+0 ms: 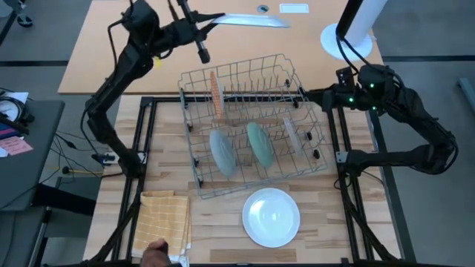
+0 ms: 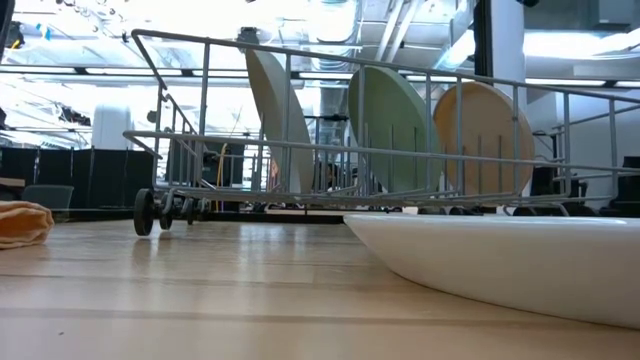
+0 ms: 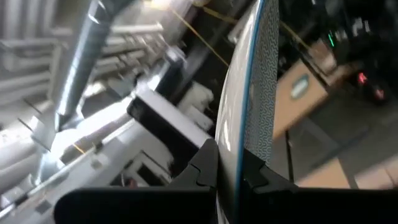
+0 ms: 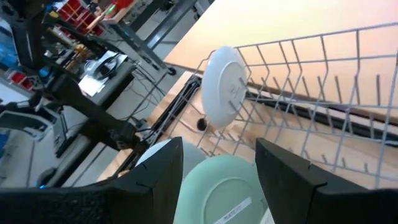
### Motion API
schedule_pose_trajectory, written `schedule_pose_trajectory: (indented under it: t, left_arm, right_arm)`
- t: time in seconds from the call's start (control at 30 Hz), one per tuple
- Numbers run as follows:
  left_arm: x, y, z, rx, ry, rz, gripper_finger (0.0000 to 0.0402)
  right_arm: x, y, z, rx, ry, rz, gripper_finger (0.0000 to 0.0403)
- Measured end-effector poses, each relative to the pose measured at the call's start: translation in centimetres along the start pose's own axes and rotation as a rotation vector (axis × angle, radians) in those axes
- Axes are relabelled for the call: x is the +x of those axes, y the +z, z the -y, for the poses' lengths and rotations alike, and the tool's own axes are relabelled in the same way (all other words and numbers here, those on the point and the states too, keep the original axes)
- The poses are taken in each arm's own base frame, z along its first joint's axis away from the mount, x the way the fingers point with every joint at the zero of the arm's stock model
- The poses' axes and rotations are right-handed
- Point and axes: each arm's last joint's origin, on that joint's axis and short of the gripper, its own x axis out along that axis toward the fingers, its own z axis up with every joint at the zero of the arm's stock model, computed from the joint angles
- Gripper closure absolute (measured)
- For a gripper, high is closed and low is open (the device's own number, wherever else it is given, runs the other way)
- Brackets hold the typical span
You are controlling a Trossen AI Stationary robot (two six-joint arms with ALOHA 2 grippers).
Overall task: Sort dishes
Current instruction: Put the blue patterned plate in the dish rack
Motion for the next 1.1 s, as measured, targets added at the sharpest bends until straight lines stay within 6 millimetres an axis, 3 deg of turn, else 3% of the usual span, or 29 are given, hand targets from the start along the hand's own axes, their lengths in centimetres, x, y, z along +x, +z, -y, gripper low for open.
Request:
schedule_pose_trajectory:
  t: [0.2, 0.43, 0.53, 0.7, 0.9, 1.1]
  left_arm:
    - [-0.1, -1.6, -0.6, 0.068, -0.006, -0.053, 0.0401]
    - [0.1, -0.9, -4.4, 0.2, 0.163, 0.078, 0.0401]
    - [-0.4, -2.1, -5.6, 0.155, 0.243, 0.13, 0.0401]
    - [-1.2, -4.0, -6.8, 0.154, 0.234, 0.028, 0.0401]
    - [-1.9, -7.0, -5.7, 0.115, -0.023, -0.108, 0.0401]
    - [-2.1, -8.1, -3.6, 0.168, -0.211, -0.217, 0.0401]
  right_arm:
    - [0.1, 0.2, 0.2, -0.061, -0.017, 0.004, 0.02]
    - [0.5, 0.6, 0.3, 0.035, -0.015, 0.035, 0.0206]
    - [0.9, 0.9, 0.1, 0.135, 0.001, 0.059, 0.0212]
    - [1.9, 1.6, -0.6, 0.183, 0.06, 0.112, 0.022]
    - [3.3, 1.4, -1.4, 0.212, 0.09, 0.079, 0.0227]
    - [4.2, 0.3, -2.6, 0.203, 0.129, 0.007, 0.0228]
